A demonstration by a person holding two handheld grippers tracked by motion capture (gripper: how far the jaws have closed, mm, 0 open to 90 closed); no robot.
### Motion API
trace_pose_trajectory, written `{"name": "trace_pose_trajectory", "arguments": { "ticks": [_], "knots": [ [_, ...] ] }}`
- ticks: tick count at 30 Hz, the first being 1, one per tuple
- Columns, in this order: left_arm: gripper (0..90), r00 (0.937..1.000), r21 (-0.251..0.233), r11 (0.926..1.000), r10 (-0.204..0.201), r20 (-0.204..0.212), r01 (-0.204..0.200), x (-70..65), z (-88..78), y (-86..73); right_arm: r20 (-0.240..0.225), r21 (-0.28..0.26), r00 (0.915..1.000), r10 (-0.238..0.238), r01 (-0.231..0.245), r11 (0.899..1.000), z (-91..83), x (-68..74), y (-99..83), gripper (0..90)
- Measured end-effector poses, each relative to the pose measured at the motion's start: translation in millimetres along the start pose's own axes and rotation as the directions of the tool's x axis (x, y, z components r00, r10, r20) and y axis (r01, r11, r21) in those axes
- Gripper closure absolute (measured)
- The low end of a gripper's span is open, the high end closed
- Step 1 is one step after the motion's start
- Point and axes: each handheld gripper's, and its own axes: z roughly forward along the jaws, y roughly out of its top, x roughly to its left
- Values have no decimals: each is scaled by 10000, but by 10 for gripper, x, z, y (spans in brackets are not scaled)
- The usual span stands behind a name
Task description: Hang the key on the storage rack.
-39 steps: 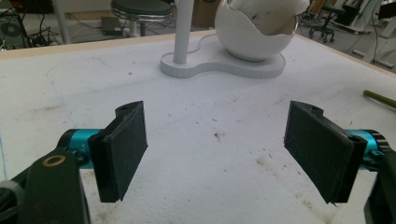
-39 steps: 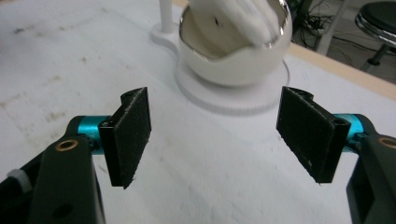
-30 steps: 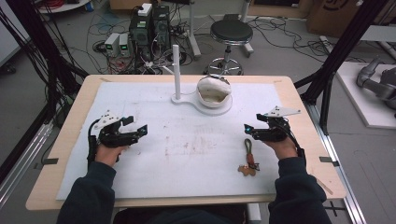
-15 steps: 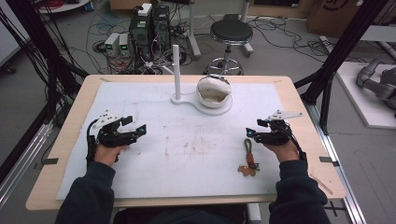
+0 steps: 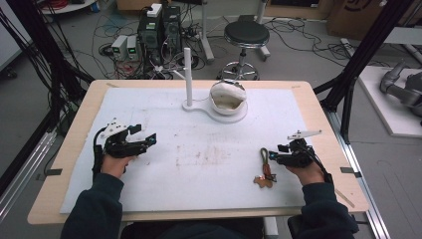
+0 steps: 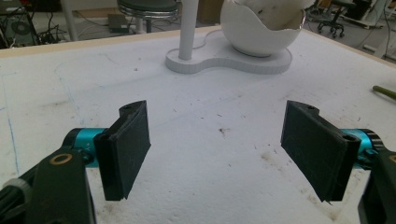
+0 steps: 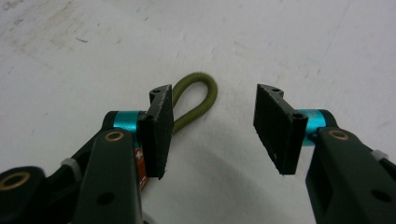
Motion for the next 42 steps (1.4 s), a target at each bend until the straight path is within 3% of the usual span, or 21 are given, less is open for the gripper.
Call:
{"name": "trace_pose_trajectory", "arguments": {
  "ticks": [3,5,7,12,16,18,21,22,24,25,27,29,31,34,35,37,39,41,42],
  "knots": [
    [237,10000,54,10000,13,37,-14,0,0,-2,-389,264,9992,72,-61,9996,45,35,-28,487],
    [237,10000,84,10000,38,49,-39,2,2,-3,-588,693,9980,-216,257,9973,108,99,-21,453],
    [237,10000,141,9999,67,47,-68,-2,3,-5,-470,938,9977,-481,524,9942,161,165,-5,446],
    [237,9999,213,9997,111,59,-113,-17,6,-6,-240,1344,9928,-1172,1194,9837,228,285,44,558],
    [237,9999,261,9996,138,61,-139,-14,6,-7,-199,1459,9938,-1094,1111,9830,230,305,54,571],
    [237,9999,268,9995,138,74,-140,-11,6,-7,-249,1449,9925,-1201,1224,9818,230,307,58,640],
    [238,9999,276,9996,109,79,-112,-10,9,-8,-701,1485,9824,-1730,1818,9721,226,368,65,792],
    [239,9999,280,9995,116,56,-117,-10,11,-9,-668,1472,9765,-2049,2128,9659,231,386,68,795],
    [241,9999,298,9995,122,71,-124,-9,16,-11,-681,1403,9741,-2158,2235,9646,238,386,76,800],
    [243,9999,296,9995,106,79,-108,-10,20,-12,-651,1081,9685,-2405,2465,9631,253,383,72,800],
    [244,9999,305,9995,104,97,-107,-13,21,-12,-467,717,9644,-2601,2630,9621,282,380,81,784],
    [245,9999,285,9995,107,77,-109,-12,13,-9,-404,504,9725,-2295,2314,9716,279,366,102,625],
    [245,10000,262,9996,69,49,-71,-9,6,-8,-602,598,9778,-2006,2041,9771,262,350,106,525],
    [246,10000,271,9996,54,47,-56,-4,7,-10,-729,1288,9718,-2242,2321,9641,244,343,61,392],
    [245,10000,292,9996,63,55,-65,-5,8,-10,-774,1482,9666,-2444,2536,9559,250,333,42,387],
    [246,10000,297,9995,57,51,-58,-11,12,-11,-723,1464,9649,-2524,2606,9543,239,331,33,389],
    [246,9999,305,9995,94,68,-97,-10,10,-9,-810,1648,9626,-2585,2687,9490,234,359,55,481],
    [247,10000,286,9996,78,39,-79,-6,6,-9,-967,1727,9565,-2753,2886,9418,214,400,73,699],
    [247,10000,286,9996,63,50,-64,-4,7,-9,-884,1781,9534,-2884,3000,9372,207,426,72,705]
  ]
}}
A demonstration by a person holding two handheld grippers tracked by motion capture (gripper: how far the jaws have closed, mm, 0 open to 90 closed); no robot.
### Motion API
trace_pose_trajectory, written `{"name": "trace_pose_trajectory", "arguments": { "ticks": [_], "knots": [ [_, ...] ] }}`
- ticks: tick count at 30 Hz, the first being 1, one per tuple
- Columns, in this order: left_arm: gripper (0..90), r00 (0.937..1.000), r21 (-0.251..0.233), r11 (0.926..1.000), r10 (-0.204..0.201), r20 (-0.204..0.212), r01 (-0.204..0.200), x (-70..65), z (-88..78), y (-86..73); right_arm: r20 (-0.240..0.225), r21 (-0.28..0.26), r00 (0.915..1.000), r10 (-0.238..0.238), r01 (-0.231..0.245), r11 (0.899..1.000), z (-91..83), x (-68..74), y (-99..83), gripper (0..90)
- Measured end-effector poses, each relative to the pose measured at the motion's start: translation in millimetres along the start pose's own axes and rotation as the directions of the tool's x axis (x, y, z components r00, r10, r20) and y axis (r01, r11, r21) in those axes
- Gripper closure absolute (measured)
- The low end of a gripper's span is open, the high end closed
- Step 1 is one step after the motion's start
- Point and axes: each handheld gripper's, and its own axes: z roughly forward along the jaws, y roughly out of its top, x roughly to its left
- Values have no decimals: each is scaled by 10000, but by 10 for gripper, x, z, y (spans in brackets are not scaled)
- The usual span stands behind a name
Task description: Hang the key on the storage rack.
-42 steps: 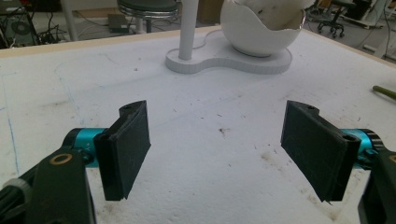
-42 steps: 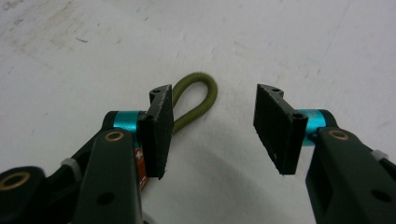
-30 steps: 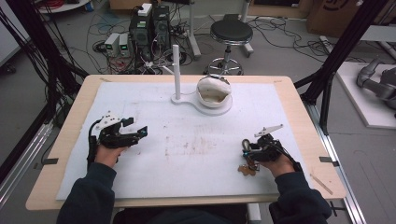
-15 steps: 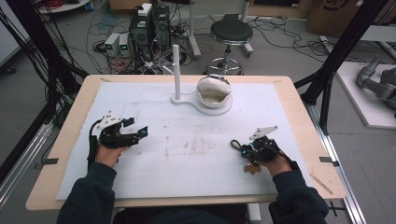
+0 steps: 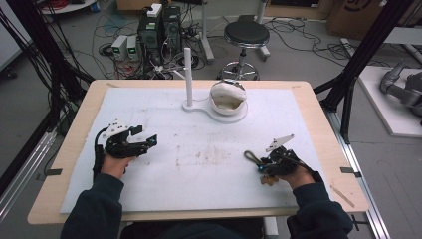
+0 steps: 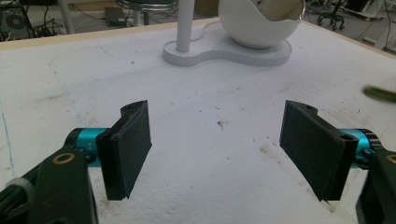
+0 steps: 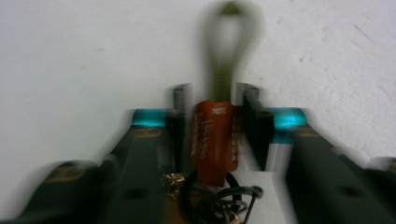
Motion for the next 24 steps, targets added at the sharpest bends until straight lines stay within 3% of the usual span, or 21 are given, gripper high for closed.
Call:
{"name": "trace_pose_trajectory", "arguments": {
  "ticks": [4,8,13,16,19,24],
  "knots": [
    [248,10000,12,10000,8,5,-8,-2,2,-1,-204,-157,9995,232,-236,9996,0,-26,-8,727],
    [253,10000,6,10000,-21,-24,21,9,4,-3,-339,-1233,9979,549,-587,9906,-47,-65,-3,729],
    [254,9999,-19,10000,-86,60,87,13,17,-7,-539,-2825,9968,586,-715,9566,-114,-53,92,730],
    [254,9999,-59,9999,-97,80,97,6,14,-5,-643,-3359,9966,509,-697,9393,-120,-33,184,730],
    [251,9998,-146,9998,-146,98,148,11,2,0,-927,-4061,9948,424,-767,9106,-133,12,335,730],
    [222,9998,-502,9986,-153,113,158,30,-24,11,-598,-4575,9982,-6,-269,8888,-136,82,649,730]
  ]
}}
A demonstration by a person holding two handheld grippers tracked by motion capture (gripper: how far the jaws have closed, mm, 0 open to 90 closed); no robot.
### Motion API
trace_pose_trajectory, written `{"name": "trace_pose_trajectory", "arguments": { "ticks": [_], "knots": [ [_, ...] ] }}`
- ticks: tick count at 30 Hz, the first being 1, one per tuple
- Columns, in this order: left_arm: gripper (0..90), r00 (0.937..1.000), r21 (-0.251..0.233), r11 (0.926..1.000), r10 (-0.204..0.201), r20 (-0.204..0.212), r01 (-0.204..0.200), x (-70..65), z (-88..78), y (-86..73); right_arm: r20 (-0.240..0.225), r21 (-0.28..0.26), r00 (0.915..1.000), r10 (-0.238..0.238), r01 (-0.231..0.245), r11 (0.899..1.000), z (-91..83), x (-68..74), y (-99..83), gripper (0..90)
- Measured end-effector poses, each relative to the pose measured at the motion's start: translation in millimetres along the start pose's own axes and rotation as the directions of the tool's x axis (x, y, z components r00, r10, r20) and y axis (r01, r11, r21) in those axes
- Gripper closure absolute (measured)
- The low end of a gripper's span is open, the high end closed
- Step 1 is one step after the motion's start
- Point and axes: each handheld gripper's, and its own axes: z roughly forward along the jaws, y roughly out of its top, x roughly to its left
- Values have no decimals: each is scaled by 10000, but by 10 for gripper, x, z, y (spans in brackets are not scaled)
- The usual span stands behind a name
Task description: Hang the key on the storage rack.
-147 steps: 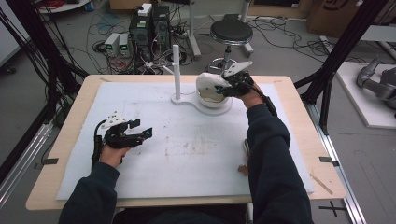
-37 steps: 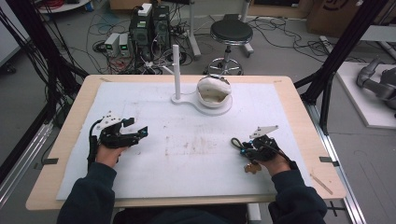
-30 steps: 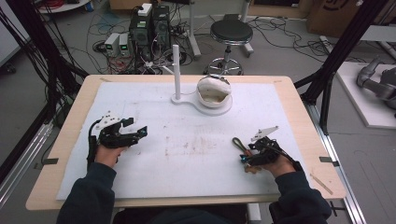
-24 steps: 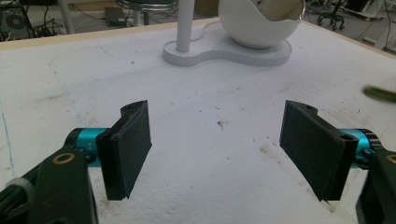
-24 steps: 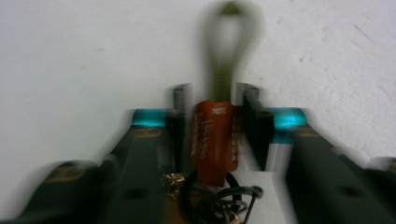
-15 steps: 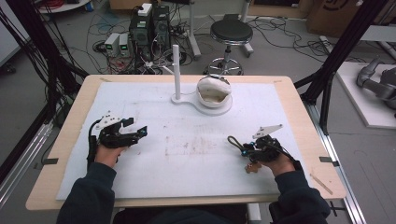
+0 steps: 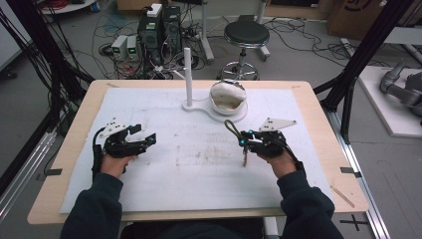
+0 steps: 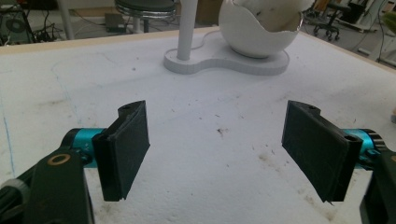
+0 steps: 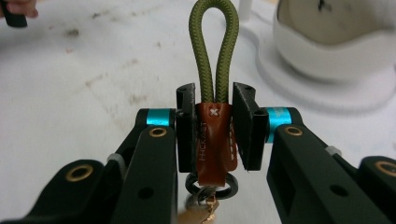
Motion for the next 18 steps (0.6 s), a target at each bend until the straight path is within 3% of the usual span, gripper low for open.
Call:
{"name": "trace_pose_trajectory", "arguments": {
  "ticks": [6,12,18],
  "knots": [
    [222,9999,-237,9997,57,-119,-60,45,-59,11,173,-314,9991,-397,402,9987,197,-9,336,730],
    [229,9999,-261,9997,-12,-155,8,61,-70,9,346,-1114,9993,-143,181,9936,361,-69,638,730],
    [234,9998,-219,9997,-70,-181,66,70,-65,6,860,-1482,9958,-297,423,9881,543,-36,966,730]
  ]
}}
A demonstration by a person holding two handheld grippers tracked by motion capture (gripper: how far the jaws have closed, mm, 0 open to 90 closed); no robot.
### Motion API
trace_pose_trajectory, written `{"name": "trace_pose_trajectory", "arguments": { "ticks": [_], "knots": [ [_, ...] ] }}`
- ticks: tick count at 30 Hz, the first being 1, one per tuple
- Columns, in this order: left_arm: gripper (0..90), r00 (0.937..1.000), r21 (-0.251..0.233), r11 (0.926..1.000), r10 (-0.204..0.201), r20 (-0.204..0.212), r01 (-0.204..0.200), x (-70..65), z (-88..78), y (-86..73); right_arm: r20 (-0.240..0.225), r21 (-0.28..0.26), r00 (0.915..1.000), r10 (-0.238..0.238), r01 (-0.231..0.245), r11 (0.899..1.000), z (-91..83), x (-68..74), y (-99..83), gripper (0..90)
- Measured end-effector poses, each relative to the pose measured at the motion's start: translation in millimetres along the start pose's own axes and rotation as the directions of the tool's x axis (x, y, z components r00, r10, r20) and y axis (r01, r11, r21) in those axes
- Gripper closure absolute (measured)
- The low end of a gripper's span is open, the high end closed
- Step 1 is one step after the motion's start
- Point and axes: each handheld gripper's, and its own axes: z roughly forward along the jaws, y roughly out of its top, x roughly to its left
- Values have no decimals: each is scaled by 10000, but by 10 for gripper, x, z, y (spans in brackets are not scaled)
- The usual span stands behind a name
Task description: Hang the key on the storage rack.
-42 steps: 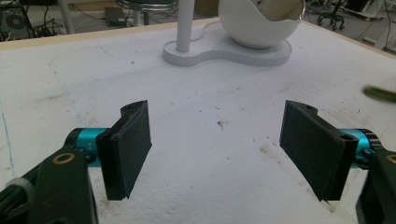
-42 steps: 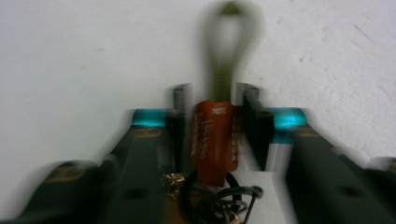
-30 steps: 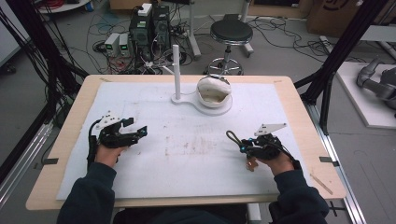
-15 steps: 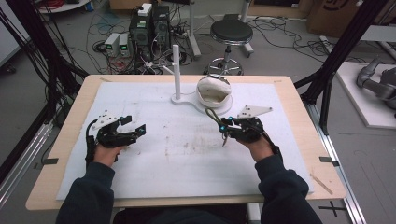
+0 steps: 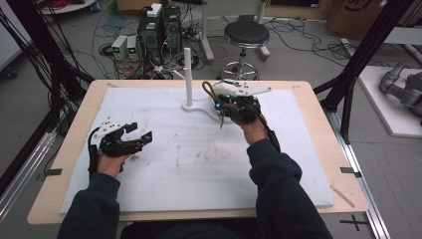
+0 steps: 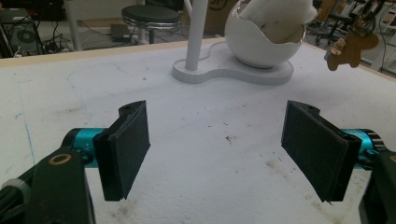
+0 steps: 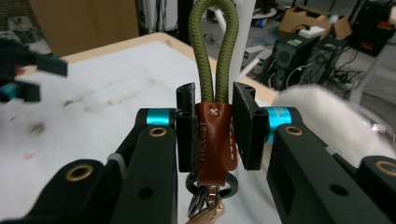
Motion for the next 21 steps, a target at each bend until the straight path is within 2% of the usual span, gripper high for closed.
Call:
{"name": "trace_pose_trajectory", "arguments": {
  "ticks": [5,9,11,14,16,21],
  "knots": [
    [237,10000,52,10000,42,53,-42,-2,7,-2,416,17,9983,-413,413,9991,256,48,229,729],
    [238,10000,47,10000,-1,52,1,3,5,-2,848,238,9942,-669,651,9976,479,76,358,729],
    [238,10000,55,10000,-15,57,15,8,8,-4,974,497,9922,-779,733,9961,577,83,396,729],
    [238,10000,55,10000,-13,71,12,8,10,-5,1198,517,9874,-1036,980,9938,687,95,447,729],
    [239,9999,61,10000,-31,98,30,6,12,-7,1246,537,9871,-1002,941,9941,736,107,468,728],
    [240,9999,69,10000,-55,100,55,6,16,-9,1524,979,9811,-1196,1054,9896,862,112,475,728]
  ]
}}
